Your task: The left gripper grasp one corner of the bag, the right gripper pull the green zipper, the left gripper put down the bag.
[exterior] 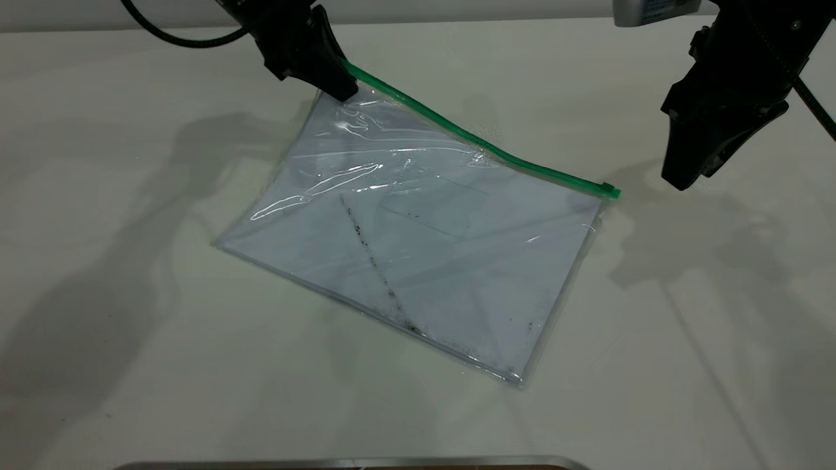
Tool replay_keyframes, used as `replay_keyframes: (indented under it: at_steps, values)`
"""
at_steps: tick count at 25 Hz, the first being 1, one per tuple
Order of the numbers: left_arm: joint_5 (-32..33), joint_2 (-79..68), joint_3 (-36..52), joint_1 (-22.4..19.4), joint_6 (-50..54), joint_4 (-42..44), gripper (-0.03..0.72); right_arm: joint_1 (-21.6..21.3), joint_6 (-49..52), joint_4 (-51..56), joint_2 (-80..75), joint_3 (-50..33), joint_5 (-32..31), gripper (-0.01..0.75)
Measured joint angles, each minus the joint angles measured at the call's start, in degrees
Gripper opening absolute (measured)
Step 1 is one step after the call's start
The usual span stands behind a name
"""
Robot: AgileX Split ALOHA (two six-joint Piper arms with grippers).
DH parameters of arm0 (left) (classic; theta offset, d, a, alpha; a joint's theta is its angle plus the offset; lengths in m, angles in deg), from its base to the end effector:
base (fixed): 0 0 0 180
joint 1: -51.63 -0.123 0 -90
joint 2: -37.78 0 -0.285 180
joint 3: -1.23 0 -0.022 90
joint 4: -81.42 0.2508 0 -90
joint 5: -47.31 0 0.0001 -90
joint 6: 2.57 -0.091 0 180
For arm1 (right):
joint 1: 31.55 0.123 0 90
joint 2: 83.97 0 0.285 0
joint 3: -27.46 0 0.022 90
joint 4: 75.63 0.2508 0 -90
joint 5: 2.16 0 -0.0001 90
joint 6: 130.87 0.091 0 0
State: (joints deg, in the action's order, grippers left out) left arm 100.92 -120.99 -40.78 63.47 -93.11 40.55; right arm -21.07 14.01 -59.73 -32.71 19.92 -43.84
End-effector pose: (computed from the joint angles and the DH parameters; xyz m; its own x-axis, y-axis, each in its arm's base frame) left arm 0.5017 -0.1542 0.0591 -0.1239 0.8023 -0.5839 0.9821 0.1835 0.0436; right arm 0.3632 0.0841 0.0899 -0.8290 -0.5458 -0.1219 -0.5589 0.8163 0.1458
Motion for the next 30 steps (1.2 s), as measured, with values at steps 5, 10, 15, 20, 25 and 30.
replay_keyframes:
  at_steps: [5,10,15,20,25,30]
  values:
    - [-0.9,0.1,0.0,0.1,4.2,-0.1,0.492,0.0,0.1,-0.1,0.0,0.0,1.9,0.576]
    - [-7.1,3.5,0.0,0.1,8.6,0.2,0.618,-0.1,0.8,-0.2,0.0,3.6,3.6,0.586]
    - [-7.9,11.7,0.0,0.1,25.7,8.3,0.619,-0.1,3.1,-0.5,0.1,15.7,-4.7,0.583]
    - [-1.3,21.0,0.0,0.0,45.9,21.6,0.602,-0.1,5.9,-0.7,3.6,25.7,-10.8,0.579]
    - [7.9,31.0,0.0,0.0,60.5,32.5,0.59,-0.1,7.3,-1.1,12.7,26.7,-13.2,0.579]
    - [13.1,40.1,0.0,-0.1,68.8,36.9,0.59,-0.1,8.6,-1.2,24.2,26.7,-17.9,0.578]
